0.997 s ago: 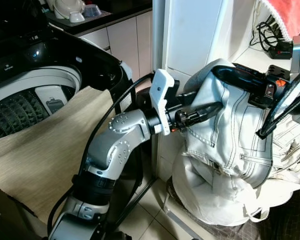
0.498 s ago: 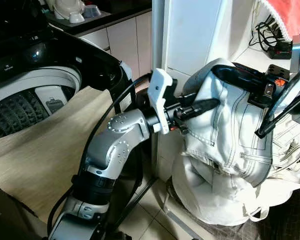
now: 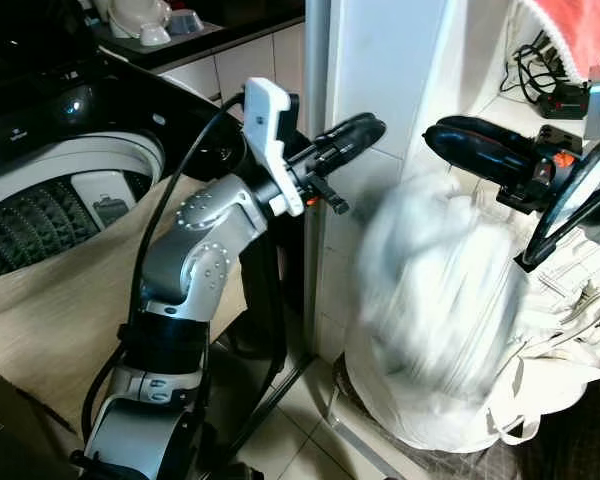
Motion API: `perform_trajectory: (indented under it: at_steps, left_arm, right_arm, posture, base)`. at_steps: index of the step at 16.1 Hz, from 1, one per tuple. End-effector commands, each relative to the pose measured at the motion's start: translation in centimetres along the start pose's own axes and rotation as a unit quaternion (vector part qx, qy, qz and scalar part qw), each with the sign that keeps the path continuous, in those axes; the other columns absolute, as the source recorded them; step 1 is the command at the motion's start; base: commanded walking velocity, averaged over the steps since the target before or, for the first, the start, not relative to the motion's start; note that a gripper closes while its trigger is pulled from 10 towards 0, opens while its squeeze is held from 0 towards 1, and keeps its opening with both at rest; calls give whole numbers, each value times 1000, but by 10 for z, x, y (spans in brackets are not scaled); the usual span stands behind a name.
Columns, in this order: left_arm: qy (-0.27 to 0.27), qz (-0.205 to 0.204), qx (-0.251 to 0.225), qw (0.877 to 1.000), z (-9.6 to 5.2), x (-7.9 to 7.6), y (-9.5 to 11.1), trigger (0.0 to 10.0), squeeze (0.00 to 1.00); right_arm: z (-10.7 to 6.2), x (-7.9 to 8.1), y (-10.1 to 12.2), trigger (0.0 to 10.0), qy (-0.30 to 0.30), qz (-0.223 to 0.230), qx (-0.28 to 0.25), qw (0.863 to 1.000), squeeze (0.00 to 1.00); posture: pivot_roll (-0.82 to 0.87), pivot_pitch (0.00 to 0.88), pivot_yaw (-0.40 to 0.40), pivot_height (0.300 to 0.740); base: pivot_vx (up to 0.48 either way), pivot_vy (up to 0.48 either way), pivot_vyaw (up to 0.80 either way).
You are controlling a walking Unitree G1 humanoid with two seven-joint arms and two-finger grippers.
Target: Clothes washing
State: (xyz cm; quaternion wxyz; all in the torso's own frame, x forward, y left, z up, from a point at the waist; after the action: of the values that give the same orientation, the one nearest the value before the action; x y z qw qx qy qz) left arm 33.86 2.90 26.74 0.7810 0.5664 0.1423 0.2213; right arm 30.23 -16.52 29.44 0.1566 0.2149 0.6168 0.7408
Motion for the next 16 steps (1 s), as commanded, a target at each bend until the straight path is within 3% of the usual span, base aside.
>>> perform_trajectory:
  at_steps: [1,3,4,5,6,7,8,10,11,12,13,16]
  left_arm:
    - [-16,-9,6,1000,1,-6,-5,0,0]
    - [-44,-26,14,999,2,-20,-13,0,0]
    - [-47,-22,36,998,2,-24,-22,0,0]
    - [-44,-14,78,996,-4,-24,-37,0,0]
    - [-47,4,106,993,-9,-24,-46,3961,0]
    - [-49,25,191,980,-26,-22,-73,10000,0]
    - [-52,31,205,977,-31,-22,-79,10000,0]
    - [-47,54,269,960,-51,-18,-101,10000,0]
    - [-37,56,284,956,-54,-15,-105,10000,1000]
    - [-22,48,292,955,-55,-12,-109,10000,1000]
    - [-10,40,319,947,-60,-13,-123,10000,1000]
    - [-19,4,343,939,-65,-25,-143,10000,1000]
  right_arm:
    - [3,7,12,10000,9,-21,-16,1000,1000]
    - [2,6,10,10000,7,-20,-10,1000,1000]
    - [2,6,5,9412,7,-17,1,1000,1000]
    - [0,4,-5,0,-5,-18,30,999,1000]
    - [-1,1,-16,0,-18,-27,62,998,749]
    - [-10,-10,-53,0,-62,-52,165,983,0]
    - [-14,-14,-64,314,-78,-49,188,978,0]
    - [-24,-18,-94,0,-110,-34,238,964,0]
    - [-25,-17,-98,0,-113,-34,243,963,0]
    - [-27,-19,-102,0,-120,-32,249,960,0]
    - [-34,-23,-121,0,-146,-30,279,949,0]
    - [-42,-22,-140,0,-162,-19,302,939,0]
  posture:
    - [-81,0,56,740]
    - [-81,0,56,740]
    - [-82,0,55,740]
    - [-83,0,55,740]
    - [-84,0,55,740]
    - [-85,0,55,740]
    - [-85,0,55,740]
    - [-79,0,54,740]
    - [-79,0,54,740]
    - [-81,0,54,740]
    - [-86,0,57,740]
    - [-91,0,58,740]
  base:
    - [0,0,0]
    - [0,0,0]
    - [0,0,0]
    - [0,0,0]
    - [0,0,0]
    - [0,0,0]
    - [0,0,0]
    - [0,0,0]
    - [0,0,0]
    - [0,0,0]
    - [0,0,0]
    - [0,0,0]
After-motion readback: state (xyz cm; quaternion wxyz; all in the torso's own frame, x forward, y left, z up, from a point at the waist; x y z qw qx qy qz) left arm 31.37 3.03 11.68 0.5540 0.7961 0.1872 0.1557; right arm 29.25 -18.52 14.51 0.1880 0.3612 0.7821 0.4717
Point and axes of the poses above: a point about 5 cm out from each wrist's last joint towards the gripper, its own z axis pointing out of the wrist towards the gripper, its own y axis along the axis of the wrist's last joint, x = y × z, the point moved 4 cm from there along z, pointing out of the wrist towards the gripper, and after that the axes turned 6 degrees about z, right-handed, at the moved point
